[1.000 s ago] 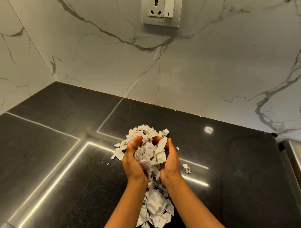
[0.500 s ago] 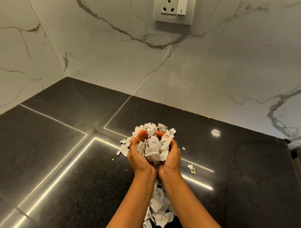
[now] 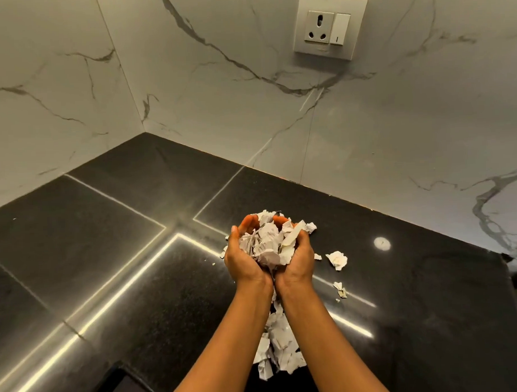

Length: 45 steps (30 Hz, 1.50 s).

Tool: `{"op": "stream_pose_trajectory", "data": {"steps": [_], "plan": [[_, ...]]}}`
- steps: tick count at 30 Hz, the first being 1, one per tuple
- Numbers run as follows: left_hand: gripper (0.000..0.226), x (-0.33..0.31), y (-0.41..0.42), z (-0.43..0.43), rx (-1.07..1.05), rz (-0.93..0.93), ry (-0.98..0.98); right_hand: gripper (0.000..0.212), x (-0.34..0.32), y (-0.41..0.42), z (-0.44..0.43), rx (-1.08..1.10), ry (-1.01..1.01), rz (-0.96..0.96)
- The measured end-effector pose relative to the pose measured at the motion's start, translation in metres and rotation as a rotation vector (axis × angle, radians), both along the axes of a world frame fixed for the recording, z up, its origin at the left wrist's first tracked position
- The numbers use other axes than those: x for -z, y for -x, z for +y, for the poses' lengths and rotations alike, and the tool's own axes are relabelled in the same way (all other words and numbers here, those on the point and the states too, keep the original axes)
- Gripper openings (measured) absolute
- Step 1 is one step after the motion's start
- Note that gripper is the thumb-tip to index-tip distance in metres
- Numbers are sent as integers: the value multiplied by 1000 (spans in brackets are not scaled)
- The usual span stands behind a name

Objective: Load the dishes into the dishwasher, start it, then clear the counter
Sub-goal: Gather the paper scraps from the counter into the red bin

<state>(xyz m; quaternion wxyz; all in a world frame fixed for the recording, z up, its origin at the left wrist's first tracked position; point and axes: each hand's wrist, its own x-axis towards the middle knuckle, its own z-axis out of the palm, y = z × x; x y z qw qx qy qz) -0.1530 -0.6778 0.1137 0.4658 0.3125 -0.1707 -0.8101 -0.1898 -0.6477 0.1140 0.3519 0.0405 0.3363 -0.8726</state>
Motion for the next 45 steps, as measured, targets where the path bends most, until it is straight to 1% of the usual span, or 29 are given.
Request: {"op": "stream_pose_trajectory", "data": {"steps": [4,7,9,11,14,16,19,21,22,24,25,27,28,30,31,35,37,38,40,42,44,45], "plan": [[39,-10,-16,3,-29,35,11,33,-2,-13,-3,-19,2,24],[39,-19,-28,-5,-53,61,52,33,-11,-24,-7,-62,51,63],[38,-23,-39,-7,-116,111,52,32,-15,-33,-13,-118,62,117],[37,-25,-56,-7,-169,140,61,33,-15,-51,-15,-153,88,133],[39,-27,-95,-4,-253,162,78,34,-17,-86,-16,-264,98,150],[39,-31,-128,1,-315,181,78,40,-20,-119,-14,-352,87,164],[39,-36,-183,16,-389,244,81,61,-23,-175,-6,-464,125,164],[41,-39,-228,34,-451,270,91,70,-25,-219,9,-545,158,156],[42,-40,-249,42,-482,279,88,69,-27,-239,17,-578,173,161],[41,-37,-299,66,-556,302,83,57,-23,-289,38,-649,166,164],[39,-32,-327,80,-595,308,80,55,-19,-317,51,-686,158,155],[38,-22,-374,106,-663,301,62,63,-4,-365,72,-749,154,87],[38,-12,-399,122,-707,293,48,63,6,-390,86,-799,138,45],[40,14,-442,147,-774,274,14,43,30,-433,112,-855,68,0],[41,28,-460,159,-804,258,-16,37,45,-451,124,-877,17,-22],[36,96,-505,201,-879,189,-189,40,108,-500,164,-935,-151,-152],[35,135,-519,219,-899,153,-265,35,143,-512,180,-976,-241,-200],[37,159,-526,226,-912,151,-304,36,165,-517,186,-995,-293,-222],[35,207,-537,235,-945,140,-363,42,214,-528,194,-1032,-388,-254],[25,258,-547,239,-963,125,-426,44,264,-539,199,-1079,-452,-285],[29,321,-559,241,-986,60,-475,71,326,-552,201,-1123,-485,-329],[31,352,-565,239,-982,23,-502,78,355,-557,199,-1140,-516,-330]]}}
